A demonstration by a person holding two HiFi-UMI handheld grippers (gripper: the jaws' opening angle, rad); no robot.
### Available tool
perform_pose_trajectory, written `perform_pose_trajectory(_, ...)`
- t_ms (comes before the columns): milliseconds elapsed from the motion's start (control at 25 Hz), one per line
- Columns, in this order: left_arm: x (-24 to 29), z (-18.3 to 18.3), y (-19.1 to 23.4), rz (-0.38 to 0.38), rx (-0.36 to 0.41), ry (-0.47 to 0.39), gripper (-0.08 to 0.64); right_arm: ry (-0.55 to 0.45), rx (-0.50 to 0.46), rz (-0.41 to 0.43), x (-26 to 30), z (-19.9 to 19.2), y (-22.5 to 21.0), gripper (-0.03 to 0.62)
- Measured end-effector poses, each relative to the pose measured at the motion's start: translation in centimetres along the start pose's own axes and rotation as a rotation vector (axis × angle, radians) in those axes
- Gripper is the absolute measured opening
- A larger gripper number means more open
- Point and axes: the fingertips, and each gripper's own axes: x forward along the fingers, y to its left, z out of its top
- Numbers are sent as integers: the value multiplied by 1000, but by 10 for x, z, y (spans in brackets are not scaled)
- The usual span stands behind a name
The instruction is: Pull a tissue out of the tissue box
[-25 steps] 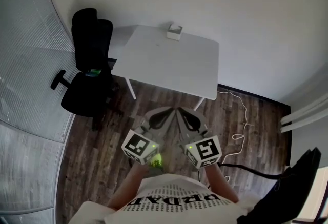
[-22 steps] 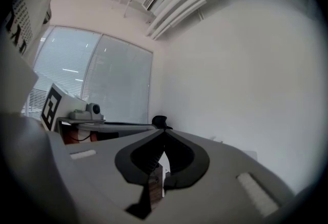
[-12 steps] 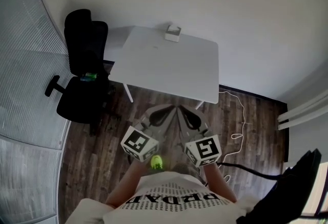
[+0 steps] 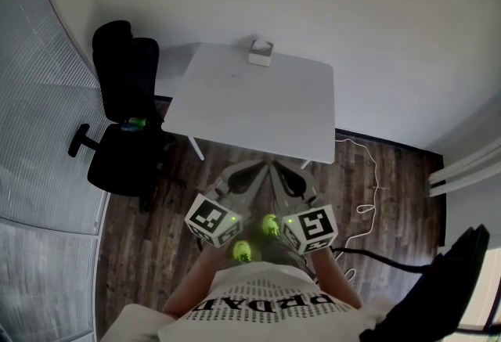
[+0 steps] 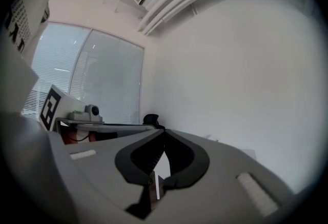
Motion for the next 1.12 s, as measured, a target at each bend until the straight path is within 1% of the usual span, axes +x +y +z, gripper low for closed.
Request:
perform_pose_trajectory(200, 23, 7, 14, 33, 3, 1, -9, -14, 4, 29, 18, 3, -24, 8)
perform_pose_trajectory(320, 42, 9, 26, 46, 29, 11, -9, -28, 8, 47, 30, 8, -40, 8)
perform_pose_trajectory(480, 69, 12, 35, 65, 22, 7, -9, -39, 23, 62, 40, 12, -67, 8)
perform_pose_trajectory(720, 104, 14, 47, 89, 56, 20, -9, -50, 27, 101, 54, 19, -101, 8)
perform_pose_trajectory(920, 132, 16, 60, 128, 53, 37, -9, -49, 19, 149, 70, 23, -127, 8)
perform_pose_trajectory(1120, 148, 14, 73, 171, 49, 48, -9, -48, 43, 191, 84, 20, -142, 8)
